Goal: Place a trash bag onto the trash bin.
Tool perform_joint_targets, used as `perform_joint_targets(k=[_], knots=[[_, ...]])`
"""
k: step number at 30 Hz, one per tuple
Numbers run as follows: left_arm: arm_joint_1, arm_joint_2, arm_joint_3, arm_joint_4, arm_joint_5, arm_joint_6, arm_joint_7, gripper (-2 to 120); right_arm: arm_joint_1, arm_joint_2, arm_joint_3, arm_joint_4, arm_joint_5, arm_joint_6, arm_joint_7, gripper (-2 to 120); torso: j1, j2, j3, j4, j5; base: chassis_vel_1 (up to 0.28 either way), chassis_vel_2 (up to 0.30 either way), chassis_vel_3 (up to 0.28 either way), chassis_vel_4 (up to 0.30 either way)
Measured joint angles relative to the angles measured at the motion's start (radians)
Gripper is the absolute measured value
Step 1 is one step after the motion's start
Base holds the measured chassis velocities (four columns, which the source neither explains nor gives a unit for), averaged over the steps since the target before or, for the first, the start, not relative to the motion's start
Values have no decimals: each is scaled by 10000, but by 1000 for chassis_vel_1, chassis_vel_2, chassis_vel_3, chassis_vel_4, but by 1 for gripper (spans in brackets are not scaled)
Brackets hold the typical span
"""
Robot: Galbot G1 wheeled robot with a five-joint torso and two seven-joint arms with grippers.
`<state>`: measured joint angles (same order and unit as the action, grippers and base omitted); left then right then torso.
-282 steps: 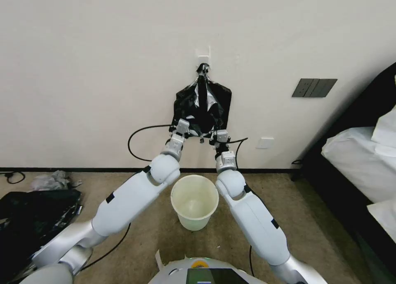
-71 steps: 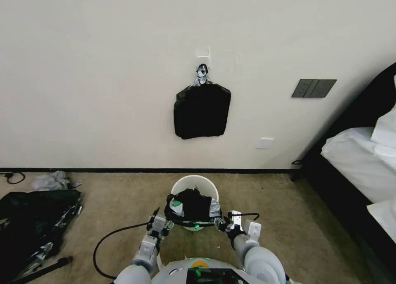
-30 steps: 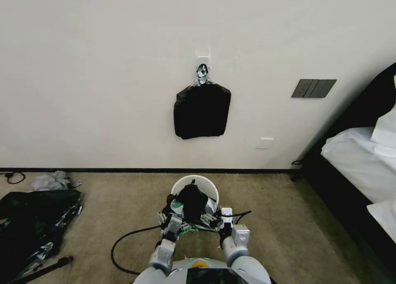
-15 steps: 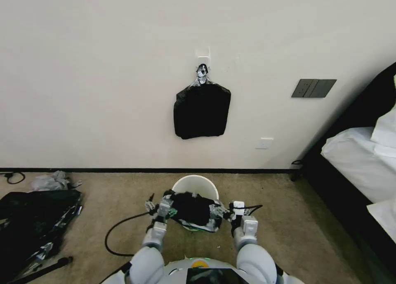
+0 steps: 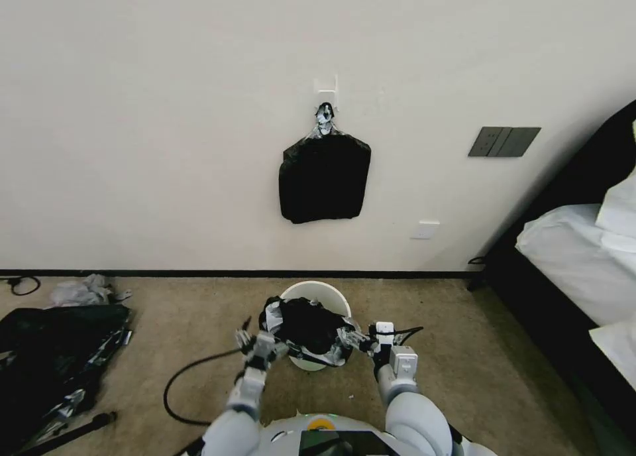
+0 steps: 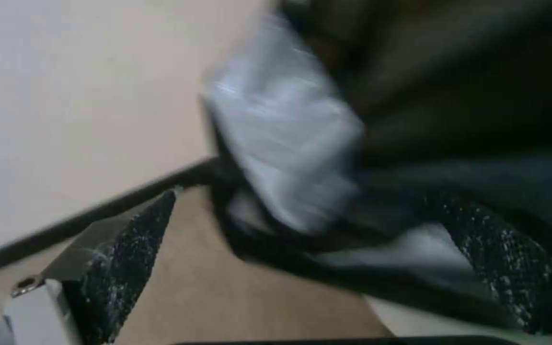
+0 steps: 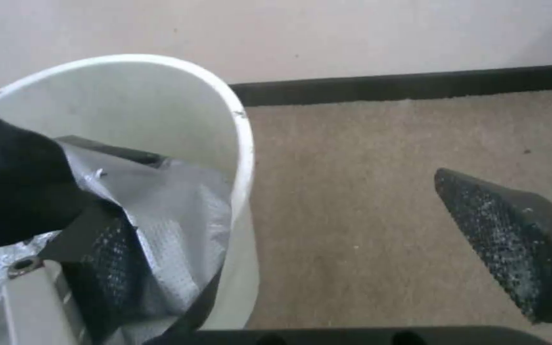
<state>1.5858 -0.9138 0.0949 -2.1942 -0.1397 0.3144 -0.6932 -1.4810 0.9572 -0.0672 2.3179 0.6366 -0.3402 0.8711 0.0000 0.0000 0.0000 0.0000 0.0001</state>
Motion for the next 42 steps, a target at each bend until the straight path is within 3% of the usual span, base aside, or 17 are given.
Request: perform_joint_targets(k=[5,17,19,21,27,30,34,37,40,41,42], knots=[[325,0,596,-97,105,0,-90,100,-270,-87,132,284,13,10,-74,100,0,0,0,-1,-1,0,0,0,0],[725,16,954,-215,-29,367,-528,100,-824,-296,812,1283,312,181,-608,100,0,0,0,-4,10,0,0,0,0],[823,28,964,-303,-33,383,-553,100,-818,-335,905,1414,425,177,-621,100,0,0,0,-6,10,0,0,0,0],[1069,129,932,-565,-95,380,-565,100,-799,-478,1278,1730,788,142,-698,100,0,0,0,7,-10,0,0,0,0],[1160,235,585,-929,-136,-58,-470,100,-675,-625,1985,1823,1193,89,-1074,100,0,0,0,0,-2,0,0,0,0],[603,106,-258,-815,38,-672,246,100,-450,-623,2173,1533,1222,102,-1406,100,0,0,0,0,-3,0,0,0,0],[325,534,-942,-829,-14,-801,1049,100,-256,-617,2118,1289,1220,107,-1764,100,1,0,0,-4,-2,0,0,0,0],[447,823,-1354,-1040,-227,-954,1503,100,-150,-622,2345,1019,1222,144,-2428,100,0,0,0,-2,-1,0,0,0,0],[888,1137,-2195,-1651,-689,-1349,2118,100,381,-825,3476,272,1243,287,-4790,100,0,0,0,-6,-2,0,0,0,0],[888,1137,-2195,-1651,-689,-1349,2118,100,381,-825,3476,272,1243,287,-4790,100,0,0,0,-6,-2,0,0,0,0],[1083,1133,-2646,-1954,-990,-1515,2275,100,1032,-990,4019,-298,1245,291,-6560,100,0,-1,1,-3,4,0,0,0,0]])
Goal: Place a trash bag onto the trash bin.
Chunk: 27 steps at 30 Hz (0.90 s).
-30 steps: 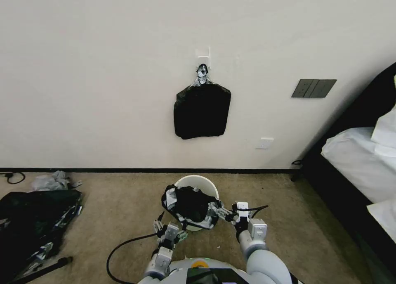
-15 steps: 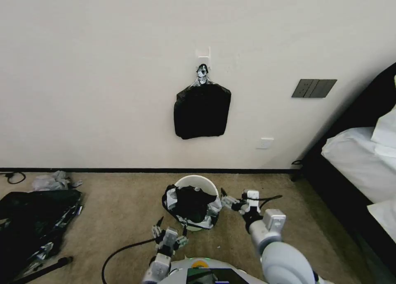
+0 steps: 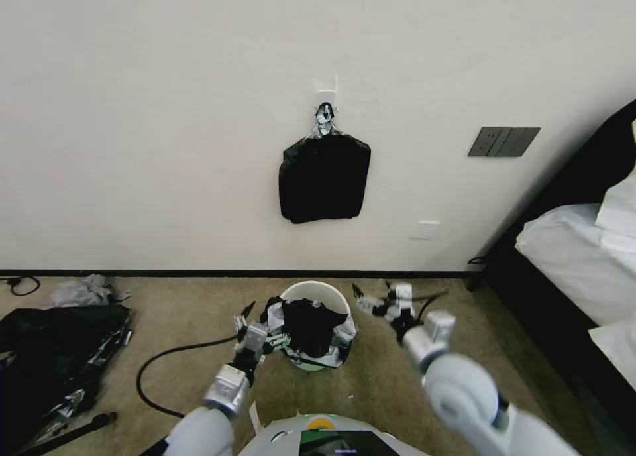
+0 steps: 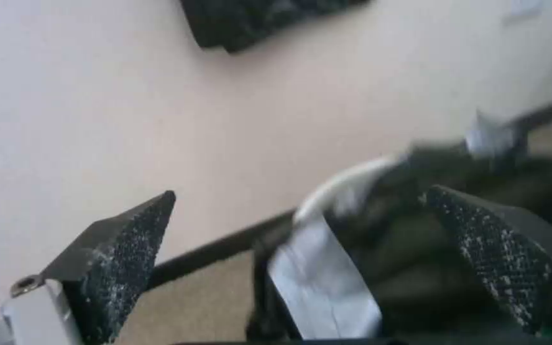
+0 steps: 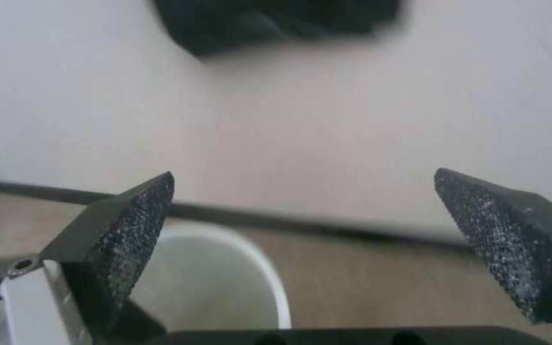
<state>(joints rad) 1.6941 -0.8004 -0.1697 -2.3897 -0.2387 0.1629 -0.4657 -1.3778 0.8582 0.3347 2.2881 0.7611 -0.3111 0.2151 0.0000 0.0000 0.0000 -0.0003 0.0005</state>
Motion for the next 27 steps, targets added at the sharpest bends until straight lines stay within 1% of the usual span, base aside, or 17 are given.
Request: perform_joint_targets(k=[2,3,4,5,7,8,10,11,13,14,17,18,21,22,25,26,27], knots=[[155,-165,-610,-314,-273,-160,131,100,968,-220,409,-737,-27,-96,-1856,100,1,0,0,4,-6,0,0,0,0],[155,-165,-610,-314,-273,-160,131,100,968,-220,409,-737,-27,-96,-1856,100,1,0,0,4,-6,0,0,0,0],[231,-458,-1237,-521,-581,-281,277,100,1969,-385,459,-1479,-90,-415,-3551,100,0,0,0,5,0,0,0,0,0],[224,-625,-1608,-566,-817,-307,368,100,2590,-448,328,-1957,-145,-688,-4427,100,0,1,0,4,-6,0,0,0,0],[203,-713,-1834,-567,-956,-311,419,100,2959,-461,191,-2248,-204,-836,-4872,100,0,0,0,3,-6,0,0,0,0],[109,-1042,-2708,-481,-1460,-340,655,100,4286,-458,-521,-3297,-479,-1274,-6130,100,1,0,0,4,-3,0,0,0,0],[156,-1456,-3873,-181,-1756,-427,1410,100,5638,-338,-1600,-4255,-982,-1560,-7004,100,1,0,1,4,-12,0,0,0,0],[156,-1456,-3873,-181,-1756,-427,1410,100,5638,-338,-1600,-4255,-982,-1560,-7004,100,1,0,1,4,-12,0,0,0,0],[354,-1810,-5049,83,-1815,-626,2256,100,6669,-202,-2687,-4941,-1247,-1819,-7428,100,1,0,1,2,-1,0,0,0,0],[354,-1810,-5049,83,-1815,-626,2256,100,6669,-202,-2687,-4941,-1247,-1819,-7428,100,1,0,1,2,-1,0,0,0,0],[877,-2722,-6760,296,-2151,-759,3880,100,9029,201,-5111,-6666,-1848,-2390,-8228,100,1,0,1,8,-3,0,0,0,0],[877,-2722,-6760,296,-2151,-759,3880,100,9029,201,-5111,-6666,-1848,-2390,-8228,100,1,0,1,8,-3,0,0,0,0],[1389,-3339,-7302,128,-2310,-902,4574,100,10769,642,-7070,-8001,-2105,-2973,-8265,100,1,0,1,3,-6,0,0,0,0],[1389,-3339,-7302,128,-2310,-902,4574,100,10769,642,-7070,-8001,-2105,-2973,-8265,100,1,0,1,3,-6,0,0,0,0],[1772,-3867,-7398,-87,-2058,-1085,4702,100,12110,1053,-9219,-8702,-1453,-3892,-7304,100,1,0,1,8,-6,0,0,0,0],[1772,-3867,-7398,-87,-2058,-1085,4702,100,12110,1053,-9219,-8702,-1453,-3892,-7304,100,1,0,1,8,-6,0,0,0,0],[1810,-3966,-7424,-157,-2002,-1089,4694,100,12459,1140,-9766,-8848,-1401,-3982,-7077,100,1,0,0,7,-4,0,0,0,0]])
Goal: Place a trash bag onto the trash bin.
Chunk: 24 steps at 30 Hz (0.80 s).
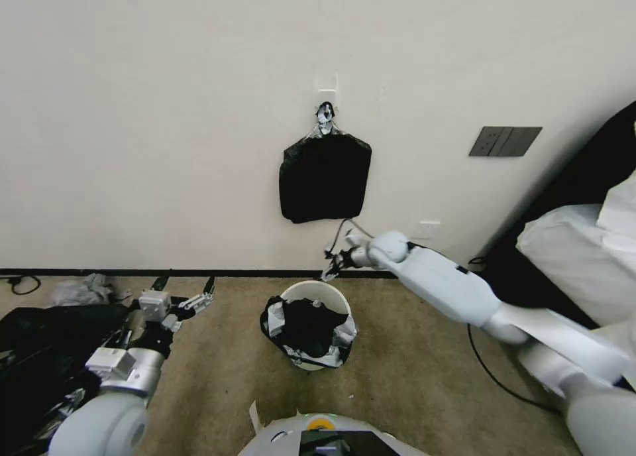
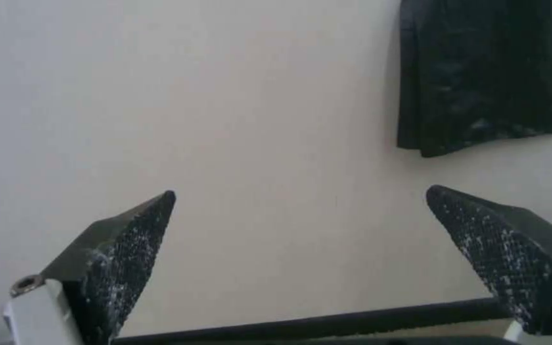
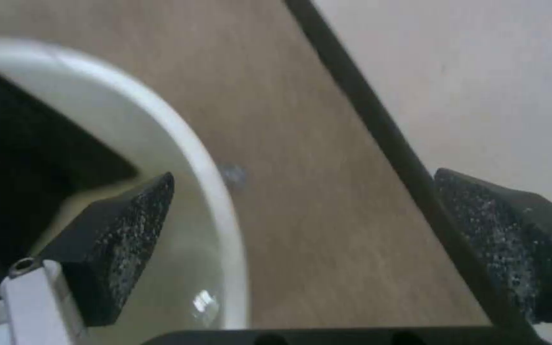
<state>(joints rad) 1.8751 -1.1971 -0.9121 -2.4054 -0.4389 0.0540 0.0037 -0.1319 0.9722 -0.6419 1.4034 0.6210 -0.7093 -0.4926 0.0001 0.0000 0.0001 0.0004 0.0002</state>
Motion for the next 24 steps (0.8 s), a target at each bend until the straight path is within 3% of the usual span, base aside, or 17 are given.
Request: perform_joint_targets(k=[2,12,24], knots=[[21,-121,-52,-148,31,34,-47,100,519,154,-843,-236,106,-49,308,100,-1,-1,0,-3,-7,0,0,0,0],[-134,11,-330,-314,-159,274,-279,100,880,168,-2103,-316,439,-55,553,94,0,0,0,-8,-2,0,0,0,0],[-279,12,-12,-425,-177,312,-610,100,607,235,-2178,-391,500,-33,679,55,0,0,-1,-4,-3,0,0,0,0]])
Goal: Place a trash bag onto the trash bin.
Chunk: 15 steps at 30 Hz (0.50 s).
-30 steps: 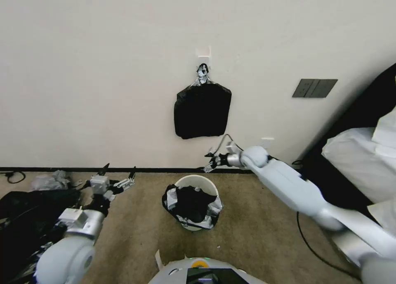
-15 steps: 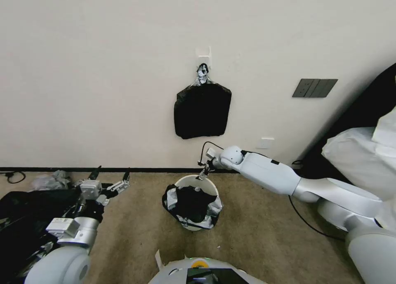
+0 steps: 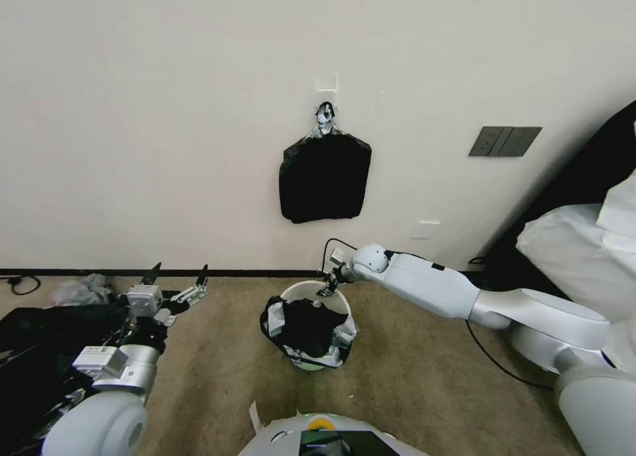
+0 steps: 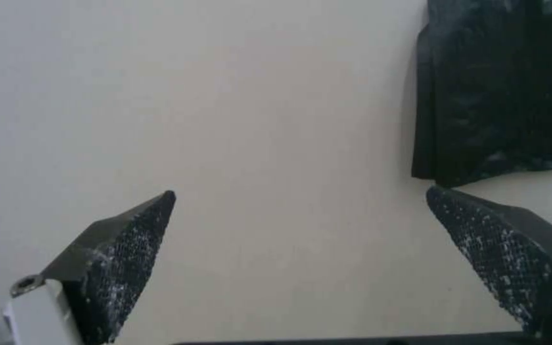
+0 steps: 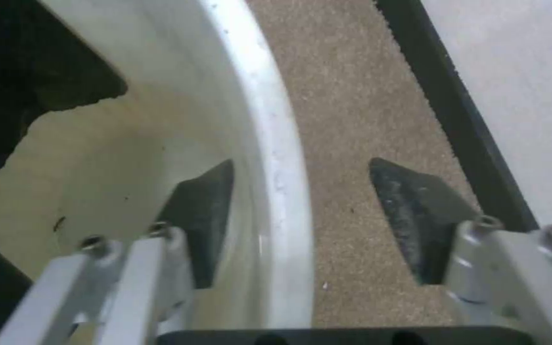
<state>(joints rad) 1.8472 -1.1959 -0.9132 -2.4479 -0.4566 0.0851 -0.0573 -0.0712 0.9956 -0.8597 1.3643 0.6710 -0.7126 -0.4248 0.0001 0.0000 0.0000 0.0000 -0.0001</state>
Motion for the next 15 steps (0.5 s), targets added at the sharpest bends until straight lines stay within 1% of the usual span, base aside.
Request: perform_joint_targets(k=[1,2,3,5,6,7,9,10,12,14,15], knots=[[-8,-5,38,-35,9,10,-27,100,-27,-7,13,7,1,2,0,49,0,0,0,0,0,0,0,0,0],[-8,-5,38,-35,9,10,-27,100,-27,-7,13,7,1,2,0,49,0,0,0,0,0,0,0,0,0],[-9,-14,63,-66,15,17,-53,100,-53,-11,35,9,0,4,2,45,-1,0,0,0,2,0,0,0,0],[-1,-85,148,-146,69,32,-109,100,-121,-36,120,26,0,9,40,34,-1,0,0,0,1,0,0,0,0],[-1,-128,202,-162,140,33,-155,100,-138,-49,149,50,9,11,57,30,-1,0,0,0,2,0,0,0,0],[-1,-128,202,-162,140,33,-155,100,-138,-49,149,50,9,11,57,30,-1,0,0,0,2,0,0,0,0],[-6,-245,323,-174,268,33,-248,100,-196,-93,232,90,52,15,108,21,-1,0,0,1,1,0,0,0,0],[-6,-245,323,-174,268,33,-248,100,-196,-93,232,90,52,15,108,21,-1,0,0,1,1,0,0,0,0],[-16,-338,502,-182,386,33,-348,100,-343,-184,399,137,160,18,206,10,-1,0,0,2,1,0,0,0,0],[-51,-379,691,-208,523,33,-420,100,-604,-383,730,269,393,23,450,7,-1,0,0,3,3,0,0,0,0],[-51,-379,691,-208,523,33,-420,100,-604,-383,730,269,393,23,450,7,-1,0,0,3,3,0,0,0,0]])
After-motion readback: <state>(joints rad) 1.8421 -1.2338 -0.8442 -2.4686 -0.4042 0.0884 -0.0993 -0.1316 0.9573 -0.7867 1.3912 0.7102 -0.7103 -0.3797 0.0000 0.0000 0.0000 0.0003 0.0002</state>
